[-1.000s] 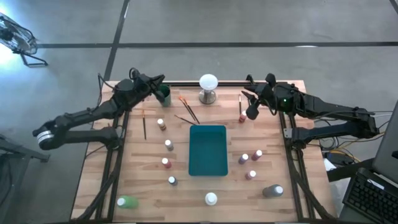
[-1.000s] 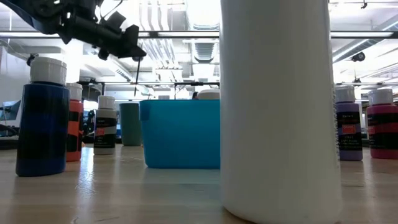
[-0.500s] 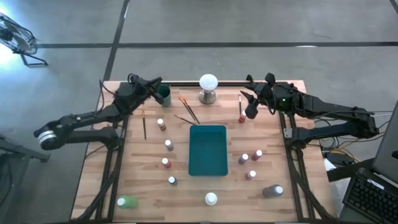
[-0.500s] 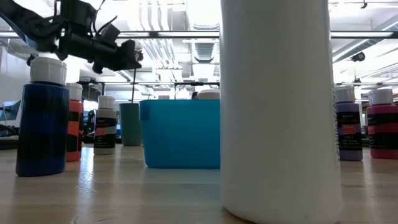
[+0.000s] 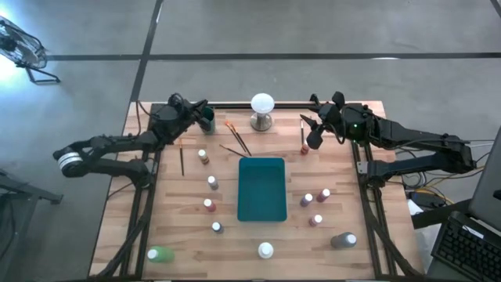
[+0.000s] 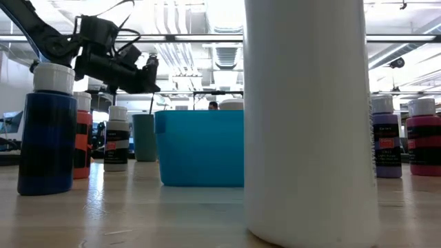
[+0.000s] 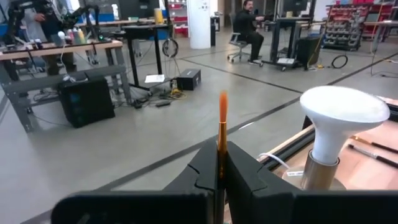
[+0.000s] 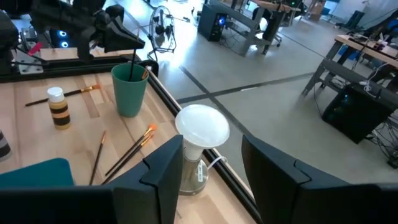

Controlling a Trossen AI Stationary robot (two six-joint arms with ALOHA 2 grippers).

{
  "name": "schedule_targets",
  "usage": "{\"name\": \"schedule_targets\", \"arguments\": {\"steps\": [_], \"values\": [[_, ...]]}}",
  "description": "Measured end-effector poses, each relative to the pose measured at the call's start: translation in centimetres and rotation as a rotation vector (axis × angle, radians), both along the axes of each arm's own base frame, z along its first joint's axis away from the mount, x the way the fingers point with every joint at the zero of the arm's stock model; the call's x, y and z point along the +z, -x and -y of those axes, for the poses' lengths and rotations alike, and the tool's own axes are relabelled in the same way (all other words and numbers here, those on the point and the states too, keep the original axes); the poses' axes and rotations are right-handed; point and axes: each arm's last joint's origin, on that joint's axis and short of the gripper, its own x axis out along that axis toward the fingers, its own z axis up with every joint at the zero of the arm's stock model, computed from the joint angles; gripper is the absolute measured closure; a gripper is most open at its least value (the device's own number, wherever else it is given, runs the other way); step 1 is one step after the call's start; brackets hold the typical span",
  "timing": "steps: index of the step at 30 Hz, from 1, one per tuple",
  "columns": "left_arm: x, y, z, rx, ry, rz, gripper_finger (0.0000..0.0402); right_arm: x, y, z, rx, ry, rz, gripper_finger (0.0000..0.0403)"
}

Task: Pick & Place Paint Supplies
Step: Put the yellow paint brush into the green cup

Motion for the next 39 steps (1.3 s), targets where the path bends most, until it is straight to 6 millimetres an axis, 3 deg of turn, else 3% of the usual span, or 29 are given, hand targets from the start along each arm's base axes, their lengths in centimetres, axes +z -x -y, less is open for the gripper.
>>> {"name": "schedule_targets", "arguments": {"steps": [9,28,39], "values": [[-1.6,-0.6,-0.5,0.004,0.066,-0.037,0.0389,-0.1,0.0,0.0,0.000,0.000,-0.003,0.0241],[-3.5,-0.8,-0.7,0.015,0.176,-0.043,0.0389,-0.1,0.0,0.0,0.004,0.009,-0.012,0.0305],[-3.7,-0.7,-0.6,0.017,0.187,-0.051,0.0389,-0.1,0.0,0.0,0.005,0.013,-0.016,0.0334]]}}
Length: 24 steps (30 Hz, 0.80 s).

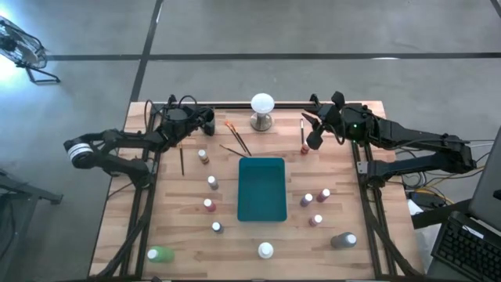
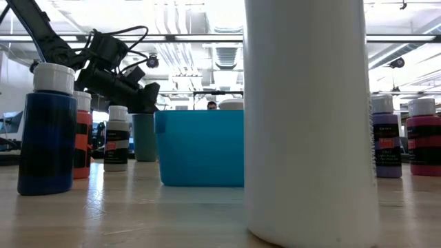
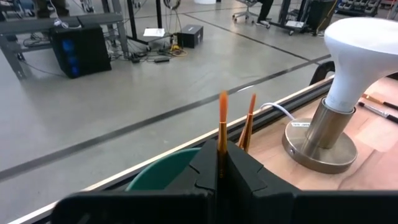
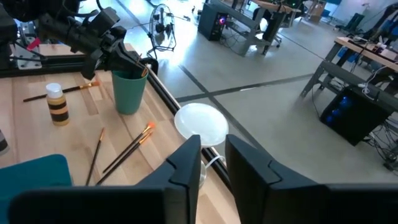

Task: Pick & Place Paint Supplies
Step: Put the yellow paint brush into the green cup

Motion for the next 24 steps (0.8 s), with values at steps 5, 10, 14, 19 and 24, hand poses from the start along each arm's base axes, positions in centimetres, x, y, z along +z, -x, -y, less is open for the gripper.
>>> {"name": "schedule_targets", "arguments": {"steps": [5,10,14,19,24], "values": [[0.00,0.00,0.00,0.000,0.000,0.000,0.0387,-0.06,0.00,0.00,0.000,-0.001,-0.001,0.0337],[0.01,0.00,0.00,0.000,0.000,0.000,0.0359,-0.14,-0.01,0.00,-0.001,-0.004,-0.002,0.0323],[0.03,-0.01,0.00,0.000,-0.001,0.001,0.0355,-0.18,-0.02,0.00,-0.001,-0.004,-0.002,0.0308],[0.07,-0.01,0.00,0.000,-0.004,0.004,0.0355,-0.18,-0.02,0.00,-0.001,-0.004,-0.003,0.0292],[0.18,0.01,0.01,-0.001,-0.008,0.009,0.0354,-0.18,-0.02,0.00,-0.001,-0.004,-0.003,0.0278]]}}
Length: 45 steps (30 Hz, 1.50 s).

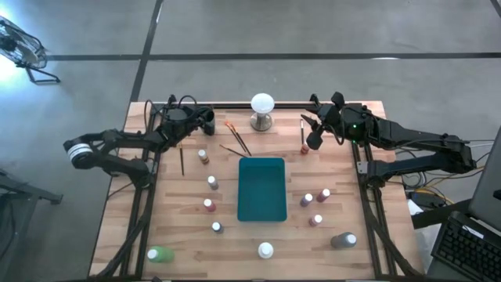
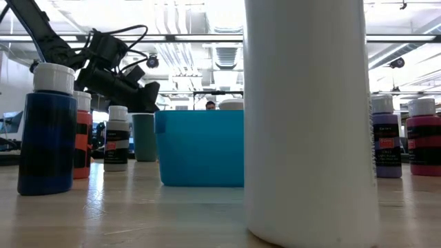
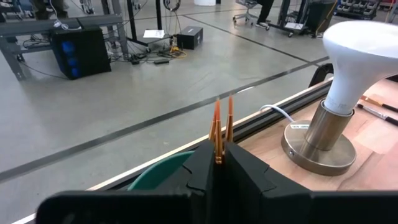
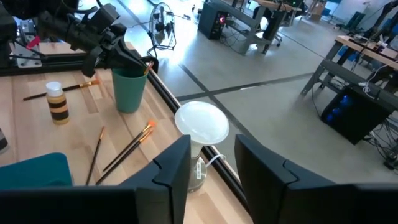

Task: Pick & Place Paint Supplies
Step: Put the yellow paint brush into the green cup

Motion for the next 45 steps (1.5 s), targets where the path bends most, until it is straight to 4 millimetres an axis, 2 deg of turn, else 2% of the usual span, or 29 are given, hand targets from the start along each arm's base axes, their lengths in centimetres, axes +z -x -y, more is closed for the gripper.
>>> {"name": "schedule_targets", "arguments": {"steps": [7,14,24,29,36,40,45], "values": [[1.3,0.3,0.3,-0.015,-0.043,0.058,0.0354,0.0,0.0,0.0,0.000,0.000,0.000,0.0263],[3.6,1.1,1.1,-0.033,-0.111,0.148,0.0353,0.0,0.0,0.0,0.000,0.000,0.000,0.0257],[6.6,2.4,2.6,-0.143,-0.113,0.385,0.0353,0.0,0.0,0.0,0.001,0.002,-0.002,0.0290],[7.3,2.6,3.4,-0.306,-0.123,0.413,0.0353,0.0,0.0,0.0,0.001,0.001,-0.001,0.0308],[8.5,3.2,4.3,-0.430,-0.197,0.440,0.0352,0.0,0.0,0.0,0.000,0.000,-0.001,0.0330],[9.1,3.5,4.9,-0.470,-0.227,0.466,0.0332,0.0,0.0,0.0,0.000,0.000,-0.001,0.0339],[9.6,3.8,5.6,-0.514,-0.246,0.492,0.0285,0.0,0.0,0.0,0.000,0.000,-0.001,0.0347]]}}
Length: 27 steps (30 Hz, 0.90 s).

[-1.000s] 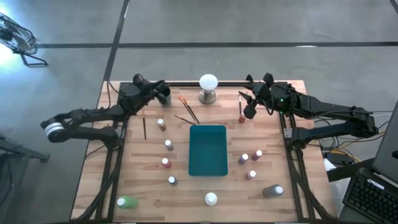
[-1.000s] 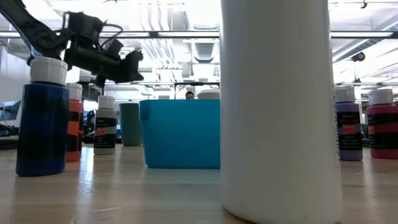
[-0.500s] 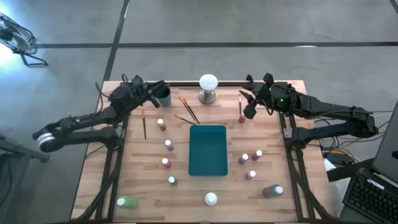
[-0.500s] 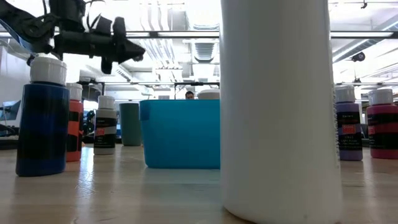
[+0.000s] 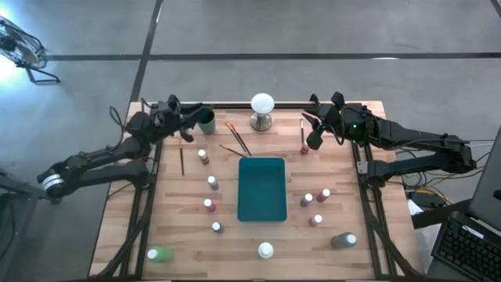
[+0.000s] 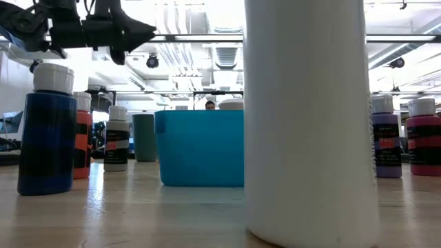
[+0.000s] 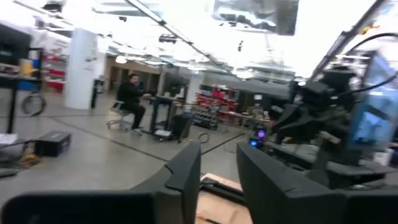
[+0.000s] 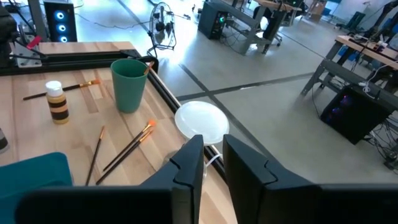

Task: Pick & Place Paint Supplies
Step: Put the yellow paint brush into the green cup

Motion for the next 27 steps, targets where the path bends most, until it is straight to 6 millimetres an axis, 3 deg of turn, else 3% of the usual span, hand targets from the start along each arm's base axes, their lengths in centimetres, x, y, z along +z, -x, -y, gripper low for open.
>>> {"name": "schedule_targets", "arguments": {"steps": [5,11,22,27], "values": [[0.3,0.2,0.8,-0.183,-0.039,-0.007,0.0259,0.0,0.0,0.0,0.000,0.000,-0.003,0.0354],[1.4,0.5,1.5,-0.310,-0.012,-0.018,0.0268,-0.2,0.1,0.0,0.000,-0.004,-0.019,0.0350],[5.1,0.9,2.2,-0.288,0.114,-0.322,0.0282,-0.3,0.1,0.0,0.000,-0.006,-0.029,0.0314],[6.4,2.0,2.6,-0.134,0.270,-0.491,0.0282,-0.4,0.1,0.0,0.000,-0.008,-0.038,0.0302]]}}
